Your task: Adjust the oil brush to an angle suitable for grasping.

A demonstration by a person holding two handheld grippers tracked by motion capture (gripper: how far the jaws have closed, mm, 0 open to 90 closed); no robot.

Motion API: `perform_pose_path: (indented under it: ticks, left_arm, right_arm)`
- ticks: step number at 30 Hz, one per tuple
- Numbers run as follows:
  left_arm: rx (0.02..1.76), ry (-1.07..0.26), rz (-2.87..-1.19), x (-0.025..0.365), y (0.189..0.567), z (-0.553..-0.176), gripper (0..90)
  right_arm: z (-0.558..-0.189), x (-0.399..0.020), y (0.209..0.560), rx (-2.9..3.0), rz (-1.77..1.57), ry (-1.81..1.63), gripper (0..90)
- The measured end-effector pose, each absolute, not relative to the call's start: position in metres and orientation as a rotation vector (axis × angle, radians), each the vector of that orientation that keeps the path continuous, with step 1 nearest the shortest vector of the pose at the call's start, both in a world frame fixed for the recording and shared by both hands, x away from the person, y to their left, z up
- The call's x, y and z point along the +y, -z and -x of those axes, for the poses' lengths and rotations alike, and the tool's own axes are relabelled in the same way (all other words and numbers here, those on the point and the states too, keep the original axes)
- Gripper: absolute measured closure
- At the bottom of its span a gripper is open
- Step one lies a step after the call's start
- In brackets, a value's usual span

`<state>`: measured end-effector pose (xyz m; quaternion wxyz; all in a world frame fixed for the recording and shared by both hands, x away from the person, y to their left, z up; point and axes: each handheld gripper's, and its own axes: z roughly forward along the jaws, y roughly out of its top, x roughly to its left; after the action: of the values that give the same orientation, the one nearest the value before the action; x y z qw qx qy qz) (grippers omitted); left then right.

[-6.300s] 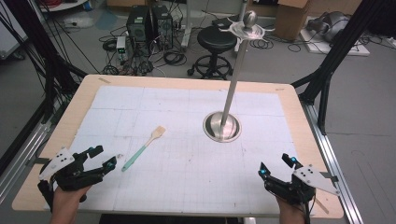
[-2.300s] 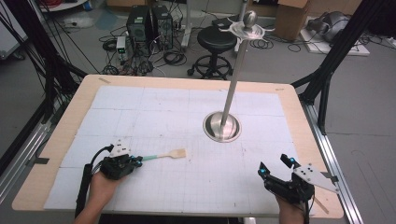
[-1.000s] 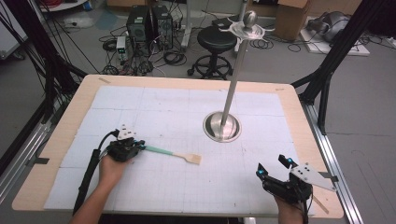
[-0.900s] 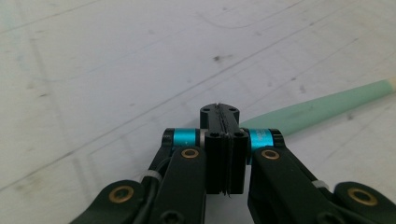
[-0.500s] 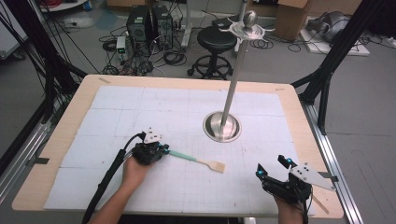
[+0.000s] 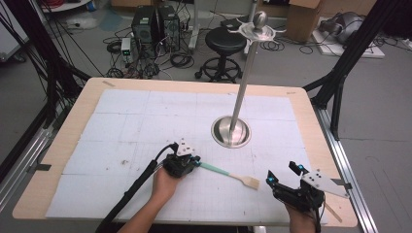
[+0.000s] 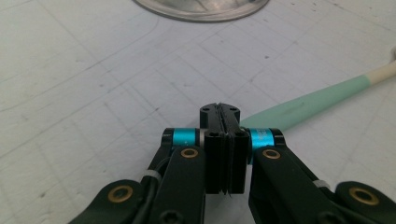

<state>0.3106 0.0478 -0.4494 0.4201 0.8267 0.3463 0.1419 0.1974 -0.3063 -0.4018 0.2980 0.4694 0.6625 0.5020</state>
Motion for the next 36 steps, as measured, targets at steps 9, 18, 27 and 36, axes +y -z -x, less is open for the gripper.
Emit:
perform_pose_path:
  ticks: [9, 18, 27, 36]
  left_arm:
    - [0.875, -0.362, -1.980, 0.071, 0.437, -0.308, 74.1]
    - [0.928, -0.419, -1.757, 0.146, 0.421, -0.294, 57.6]
    - [0.906, -0.401, -1.654, 0.212, 0.417, -0.268, 24.9]
    - [0.868, -0.428, -1.560, 0.253, 0.413, -0.242, 19.5]
  right_arm:
    - [-0.196, -0.308, 0.401, 1.753, -1.253, -1.340, 17.3]
    - [-0.202, -0.304, 0.402, 1.787, -1.233, -1.339, 17.2]
    - [-0.206, -0.299, 0.404, 1.833, -1.220, -1.344, 17.1]
    - [-0.211, -0.291, 0.401, 1.898, -1.182, -1.385, 17.2]
